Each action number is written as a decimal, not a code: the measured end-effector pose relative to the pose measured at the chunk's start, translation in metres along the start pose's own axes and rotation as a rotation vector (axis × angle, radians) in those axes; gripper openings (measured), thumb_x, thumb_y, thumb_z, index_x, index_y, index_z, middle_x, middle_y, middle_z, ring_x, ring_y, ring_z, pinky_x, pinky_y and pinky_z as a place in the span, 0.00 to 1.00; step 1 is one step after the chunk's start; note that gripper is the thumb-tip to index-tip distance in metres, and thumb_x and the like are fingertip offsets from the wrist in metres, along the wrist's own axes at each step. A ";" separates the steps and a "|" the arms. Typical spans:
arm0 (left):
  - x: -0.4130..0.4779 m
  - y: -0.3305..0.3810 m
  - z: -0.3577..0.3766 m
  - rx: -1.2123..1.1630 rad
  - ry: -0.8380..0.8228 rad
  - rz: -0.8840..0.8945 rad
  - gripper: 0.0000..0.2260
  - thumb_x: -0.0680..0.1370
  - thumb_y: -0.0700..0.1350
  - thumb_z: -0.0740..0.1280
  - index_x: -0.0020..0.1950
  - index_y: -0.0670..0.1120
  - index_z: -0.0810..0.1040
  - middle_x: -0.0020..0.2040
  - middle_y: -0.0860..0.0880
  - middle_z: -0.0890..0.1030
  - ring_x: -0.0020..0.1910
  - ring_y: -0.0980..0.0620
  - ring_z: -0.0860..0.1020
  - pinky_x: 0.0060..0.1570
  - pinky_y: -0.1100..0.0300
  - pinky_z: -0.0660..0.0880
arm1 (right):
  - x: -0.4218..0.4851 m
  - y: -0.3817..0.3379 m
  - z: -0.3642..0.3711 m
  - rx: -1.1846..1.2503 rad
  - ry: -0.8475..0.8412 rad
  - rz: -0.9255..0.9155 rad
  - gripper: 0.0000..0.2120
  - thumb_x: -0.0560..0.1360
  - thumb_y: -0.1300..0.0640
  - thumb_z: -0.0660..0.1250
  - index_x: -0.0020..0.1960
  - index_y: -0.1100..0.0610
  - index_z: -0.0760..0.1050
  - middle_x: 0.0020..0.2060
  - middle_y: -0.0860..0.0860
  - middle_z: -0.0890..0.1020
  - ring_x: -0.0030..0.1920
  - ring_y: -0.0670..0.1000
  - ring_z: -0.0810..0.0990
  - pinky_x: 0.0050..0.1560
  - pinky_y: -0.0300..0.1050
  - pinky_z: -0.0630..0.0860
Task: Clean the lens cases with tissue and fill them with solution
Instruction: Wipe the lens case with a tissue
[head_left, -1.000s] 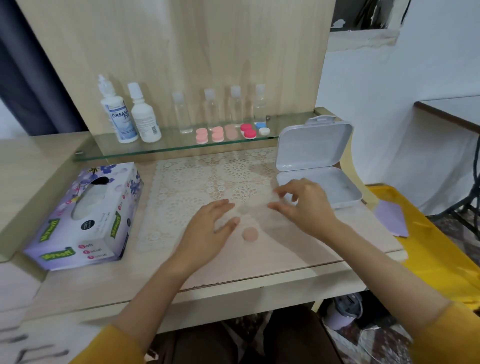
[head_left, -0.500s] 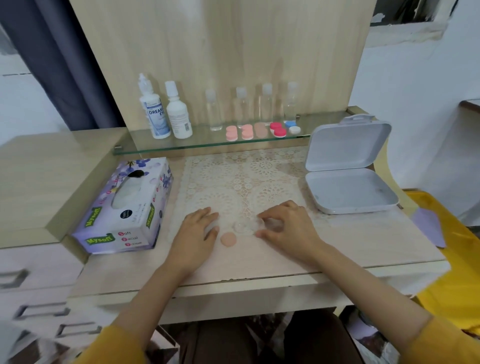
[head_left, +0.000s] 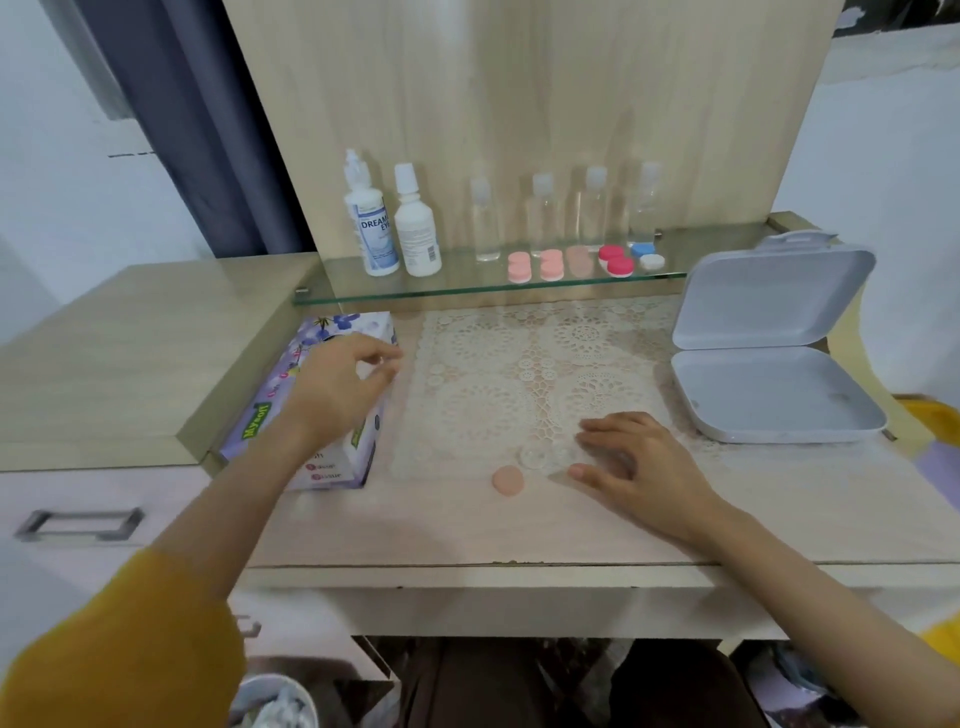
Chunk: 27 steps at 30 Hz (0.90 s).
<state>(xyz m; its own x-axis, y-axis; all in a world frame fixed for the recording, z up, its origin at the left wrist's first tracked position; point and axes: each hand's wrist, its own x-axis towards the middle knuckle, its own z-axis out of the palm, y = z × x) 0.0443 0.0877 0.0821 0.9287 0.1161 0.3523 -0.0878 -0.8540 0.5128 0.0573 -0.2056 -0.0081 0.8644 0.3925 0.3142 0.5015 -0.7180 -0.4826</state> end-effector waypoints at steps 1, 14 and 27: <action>0.007 -0.008 -0.008 0.060 0.022 -0.037 0.08 0.77 0.43 0.64 0.53 0.45 0.81 0.52 0.51 0.79 0.45 0.55 0.73 0.48 0.65 0.65 | 0.000 0.000 0.000 0.004 0.003 0.000 0.35 0.65 0.29 0.56 0.57 0.53 0.79 0.59 0.46 0.78 0.61 0.46 0.70 0.62 0.39 0.63; 0.040 -0.073 -0.026 0.557 -0.257 -0.064 0.15 0.73 0.42 0.68 0.60 0.49 0.77 0.55 0.51 0.81 0.55 0.49 0.76 0.53 0.59 0.70 | 0.000 0.003 0.003 -0.001 0.040 -0.018 0.35 0.64 0.30 0.54 0.56 0.54 0.80 0.58 0.45 0.79 0.61 0.47 0.71 0.60 0.38 0.62; 0.039 -0.079 -0.025 0.321 -0.123 -0.081 0.15 0.70 0.30 0.59 0.51 0.42 0.80 0.38 0.49 0.82 0.40 0.50 0.76 0.45 0.60 0.71 | 0.002 0.004 0.006 0.016 0.068 -0.016 0.33 0.64 0.31 0.56 0.53 0.53 0.81 0.56 0.45 0.80 0.59 0.46 0.72 0.59 0.38 0.63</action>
<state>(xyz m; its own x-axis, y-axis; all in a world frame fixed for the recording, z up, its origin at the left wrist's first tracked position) 0.0789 0.1723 0.0751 0.9662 0.1447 0.2132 0.0878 -0.9627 0.2558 0.0608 -0.2047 -0.0141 0.8519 0.3636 0.3770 0.5166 -0.7021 -0.4900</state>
